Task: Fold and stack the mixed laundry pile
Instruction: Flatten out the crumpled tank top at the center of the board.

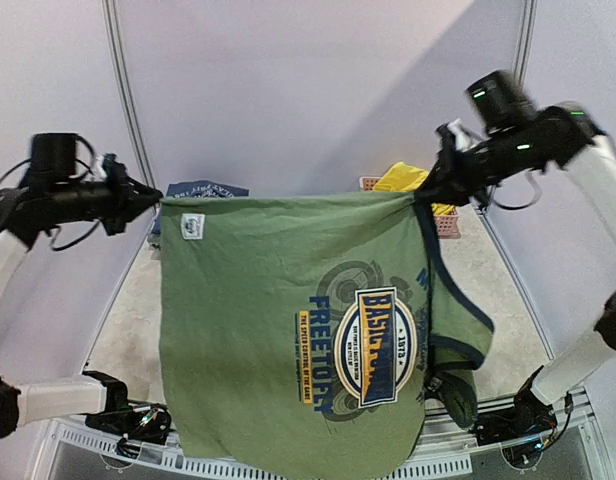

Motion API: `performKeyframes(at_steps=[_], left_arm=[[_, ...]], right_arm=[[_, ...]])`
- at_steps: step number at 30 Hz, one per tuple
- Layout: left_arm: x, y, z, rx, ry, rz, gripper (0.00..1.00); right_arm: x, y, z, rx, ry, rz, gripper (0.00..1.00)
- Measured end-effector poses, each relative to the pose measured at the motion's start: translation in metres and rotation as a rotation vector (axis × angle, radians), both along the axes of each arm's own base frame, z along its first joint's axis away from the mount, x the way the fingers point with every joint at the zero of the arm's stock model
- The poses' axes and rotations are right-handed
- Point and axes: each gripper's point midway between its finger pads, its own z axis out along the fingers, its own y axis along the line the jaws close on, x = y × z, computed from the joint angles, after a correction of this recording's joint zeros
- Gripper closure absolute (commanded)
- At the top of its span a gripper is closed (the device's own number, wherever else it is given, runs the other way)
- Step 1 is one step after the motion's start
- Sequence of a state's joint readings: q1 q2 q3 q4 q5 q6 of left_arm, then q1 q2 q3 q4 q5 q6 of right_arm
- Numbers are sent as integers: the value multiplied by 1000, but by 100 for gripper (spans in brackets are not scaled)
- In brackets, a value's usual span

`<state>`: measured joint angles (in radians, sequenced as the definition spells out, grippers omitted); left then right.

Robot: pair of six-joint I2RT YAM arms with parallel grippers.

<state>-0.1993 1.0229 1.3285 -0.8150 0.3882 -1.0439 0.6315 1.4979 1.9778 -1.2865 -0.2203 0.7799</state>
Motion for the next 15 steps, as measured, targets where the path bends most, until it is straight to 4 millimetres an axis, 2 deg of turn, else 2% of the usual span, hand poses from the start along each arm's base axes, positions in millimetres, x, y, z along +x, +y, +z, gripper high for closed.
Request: performKeyframes(at_steps=[2, 4, 7, 8, 10, 11, 13, 15], left_arm=[[42, 0, -64, 76, 136, 25, 100], [86, -3, -135, 147, 262, 30, 100], [127, -12, -224, 212, 415, -13, 100], [136, -14, -244, 226, 449, -28, 100], [155, -19, -275, 246, 486, -52, 100], [162, -20, -284, 255, 491, -58, 100], [172, -22, -289, 264, 486, -66, 100], [185, -24, -281, 268, 452, -72, 100]], right_arm=[[62, -4, -84, -154, 128, -85, 100], [112, -15, -156, -255, 224, -142, 100], [156, -24, -216, -317, 294, -153, 100], [173, -22, -227, -321, 290, -146, 100], [195, -15, -240, -322, 271, -130, 100], [203, -11, -246, -320, 263, -121, 100], [208, -6, -261, -326, 265, -101, 100], [208, -5, -272, -332, 283, -89, 100]])
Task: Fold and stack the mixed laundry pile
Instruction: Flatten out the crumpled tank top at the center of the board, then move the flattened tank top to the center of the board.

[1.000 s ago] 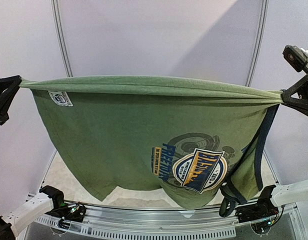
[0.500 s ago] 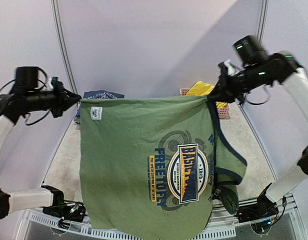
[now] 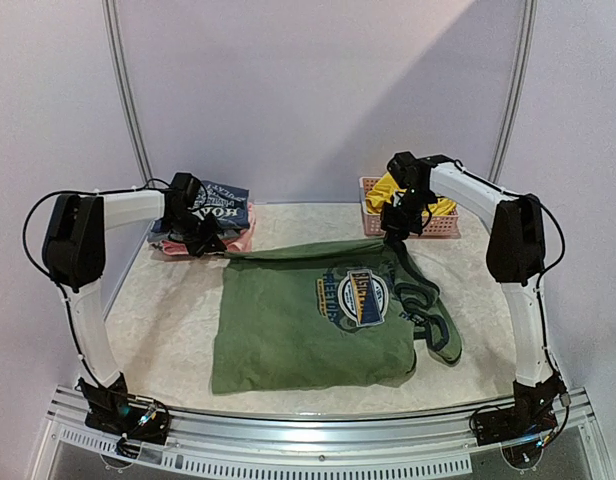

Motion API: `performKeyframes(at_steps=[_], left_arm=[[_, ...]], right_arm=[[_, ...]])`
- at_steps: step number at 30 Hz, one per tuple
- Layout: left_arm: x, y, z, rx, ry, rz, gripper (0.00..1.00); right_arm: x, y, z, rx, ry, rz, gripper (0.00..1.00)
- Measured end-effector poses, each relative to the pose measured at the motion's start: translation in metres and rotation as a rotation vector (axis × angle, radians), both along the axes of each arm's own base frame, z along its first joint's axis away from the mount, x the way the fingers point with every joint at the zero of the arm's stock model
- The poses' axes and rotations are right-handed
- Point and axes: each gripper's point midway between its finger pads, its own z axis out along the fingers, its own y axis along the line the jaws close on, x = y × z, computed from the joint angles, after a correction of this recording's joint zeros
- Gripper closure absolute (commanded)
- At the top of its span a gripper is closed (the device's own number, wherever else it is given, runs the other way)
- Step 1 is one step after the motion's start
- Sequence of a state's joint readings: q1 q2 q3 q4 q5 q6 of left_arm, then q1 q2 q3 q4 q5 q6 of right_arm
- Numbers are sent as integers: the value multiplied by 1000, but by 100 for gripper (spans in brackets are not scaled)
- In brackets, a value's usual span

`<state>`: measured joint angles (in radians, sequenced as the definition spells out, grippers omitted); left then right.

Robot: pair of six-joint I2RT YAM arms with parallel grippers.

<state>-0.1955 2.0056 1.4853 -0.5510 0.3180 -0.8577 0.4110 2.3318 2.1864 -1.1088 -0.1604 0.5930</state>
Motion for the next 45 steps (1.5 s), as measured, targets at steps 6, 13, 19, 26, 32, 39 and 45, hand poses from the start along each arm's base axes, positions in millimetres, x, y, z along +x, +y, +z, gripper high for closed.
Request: performKeyframes(at_steps=[6, 13, 19, 26, 32, 39, 45], left_arm=[[27, -3, 29, 9, -103, -14, 100], [33, -5, 31, 25, -118, -5, 100], [47, 1, 42, 13, -126, 117, 69], [55, 0, 68, -6, -157, 194, 28], [9, -4, 99, 26, -175, 118, 41], [-88, -32, 84, 122, -123, -143, 49], [-170, -55, 20, 183, 30, -364, 53]], right_arm=[[5, 0, -11, 13, 10, 4, 100], [21, -1, -6, 61, -35, -13, 95], [53, 7, 12, 240, -86, -153, 58], [98, 9, 48, 484, -159, -347, 28], [75, -1, 53, 459, -144, -343, 33], [-16, -9, 64, 297, -129, -122, 39], [-109, -11, 19, 146, -1, 70, 41]])
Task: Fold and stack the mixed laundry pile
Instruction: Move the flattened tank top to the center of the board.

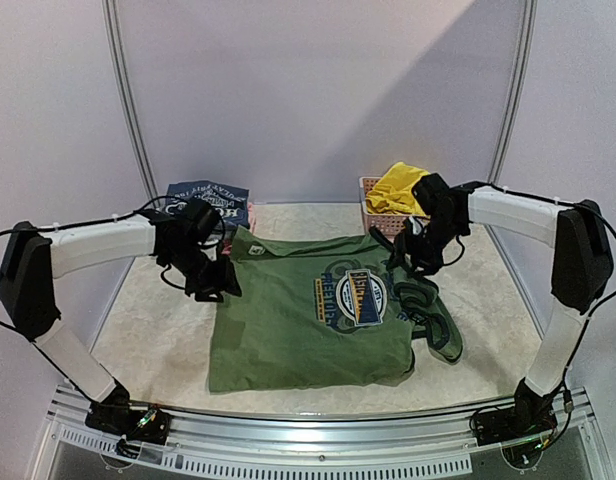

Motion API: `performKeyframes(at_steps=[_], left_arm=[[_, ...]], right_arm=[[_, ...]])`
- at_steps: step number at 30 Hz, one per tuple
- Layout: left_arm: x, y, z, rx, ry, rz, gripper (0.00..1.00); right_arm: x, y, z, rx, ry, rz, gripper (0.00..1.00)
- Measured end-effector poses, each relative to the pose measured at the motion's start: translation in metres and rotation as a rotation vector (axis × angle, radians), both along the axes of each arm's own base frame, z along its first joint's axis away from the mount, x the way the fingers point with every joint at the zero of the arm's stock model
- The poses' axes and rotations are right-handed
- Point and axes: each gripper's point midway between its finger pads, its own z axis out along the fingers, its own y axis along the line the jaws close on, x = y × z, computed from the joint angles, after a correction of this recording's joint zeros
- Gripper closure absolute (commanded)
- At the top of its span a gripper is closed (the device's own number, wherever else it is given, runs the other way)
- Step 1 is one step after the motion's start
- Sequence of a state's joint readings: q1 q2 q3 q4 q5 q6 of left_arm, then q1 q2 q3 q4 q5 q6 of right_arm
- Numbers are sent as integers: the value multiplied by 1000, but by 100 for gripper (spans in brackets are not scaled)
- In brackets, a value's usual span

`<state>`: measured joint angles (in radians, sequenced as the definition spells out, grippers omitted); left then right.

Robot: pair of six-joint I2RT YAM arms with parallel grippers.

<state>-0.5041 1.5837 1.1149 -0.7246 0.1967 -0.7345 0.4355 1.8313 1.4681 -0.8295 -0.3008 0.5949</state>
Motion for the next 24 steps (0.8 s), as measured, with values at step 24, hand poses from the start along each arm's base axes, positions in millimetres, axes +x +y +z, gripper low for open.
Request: performKeyframes(at_steps=[24], left_arm=[[-105, -59, -83, 125, 72, -232, 57]], right_arm=[[-133, -55, -96, -182, 277, 58, 43]])
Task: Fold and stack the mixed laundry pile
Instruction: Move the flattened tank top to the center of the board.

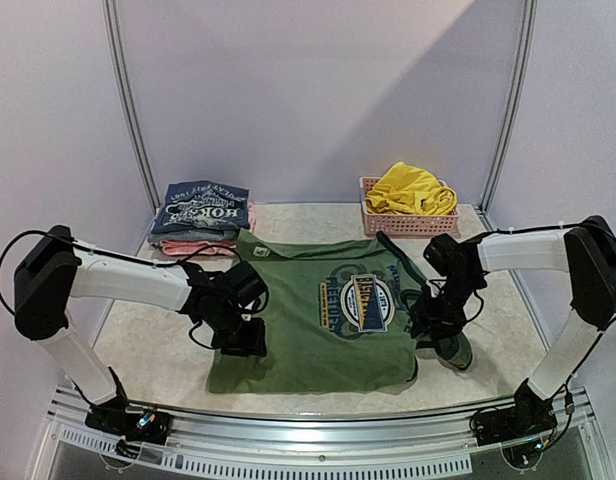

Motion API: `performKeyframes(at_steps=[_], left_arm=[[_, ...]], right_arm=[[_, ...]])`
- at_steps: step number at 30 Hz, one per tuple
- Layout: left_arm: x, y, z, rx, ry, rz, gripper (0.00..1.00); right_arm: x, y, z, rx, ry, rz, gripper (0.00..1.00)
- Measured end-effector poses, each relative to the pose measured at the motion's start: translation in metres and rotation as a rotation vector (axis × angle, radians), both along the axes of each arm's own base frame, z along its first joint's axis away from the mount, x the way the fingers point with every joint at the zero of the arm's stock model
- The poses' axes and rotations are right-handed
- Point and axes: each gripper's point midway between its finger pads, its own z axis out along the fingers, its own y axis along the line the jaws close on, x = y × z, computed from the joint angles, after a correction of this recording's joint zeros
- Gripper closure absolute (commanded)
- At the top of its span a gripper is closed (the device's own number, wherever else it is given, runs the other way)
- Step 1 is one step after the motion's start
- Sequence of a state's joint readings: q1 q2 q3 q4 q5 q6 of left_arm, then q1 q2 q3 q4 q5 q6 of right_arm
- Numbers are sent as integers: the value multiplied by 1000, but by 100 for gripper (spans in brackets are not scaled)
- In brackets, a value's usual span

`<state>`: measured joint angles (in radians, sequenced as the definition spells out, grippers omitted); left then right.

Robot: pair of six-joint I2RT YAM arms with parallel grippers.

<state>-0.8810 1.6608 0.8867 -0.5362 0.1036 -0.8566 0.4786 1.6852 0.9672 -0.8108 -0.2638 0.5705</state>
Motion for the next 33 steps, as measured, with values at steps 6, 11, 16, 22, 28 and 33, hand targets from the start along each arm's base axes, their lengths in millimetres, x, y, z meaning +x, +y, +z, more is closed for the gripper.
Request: performKeyframes(at_steps=[6, 11, 16, 22, 28, 33], left_arm=[[-8, 1, -1, -12, -55, 2, 59], [-29, 3, 0, -20, -76, -17, 60], [-65, 6, 1, -11, -77, -67, 60], [-110, 19, 2, 38, -48, -129, 60], [-126, 47, 14, 146, -36, -137, 51], [-100, 35, 52, 114, -97, -109, 50]], right_arm=[[-13, -6, -1, 6, -3, -39, 43], [-31, -13, -1, 13, 20, -77, 44], [-60, -23, -1, 17, 65, -113, 44], [-106, -47, 2, -26, 142, -157, 44], [-127, -58, 20, -49, 174, -183, 41], [-95, -44, 64, -6, 79, -178, 40]])
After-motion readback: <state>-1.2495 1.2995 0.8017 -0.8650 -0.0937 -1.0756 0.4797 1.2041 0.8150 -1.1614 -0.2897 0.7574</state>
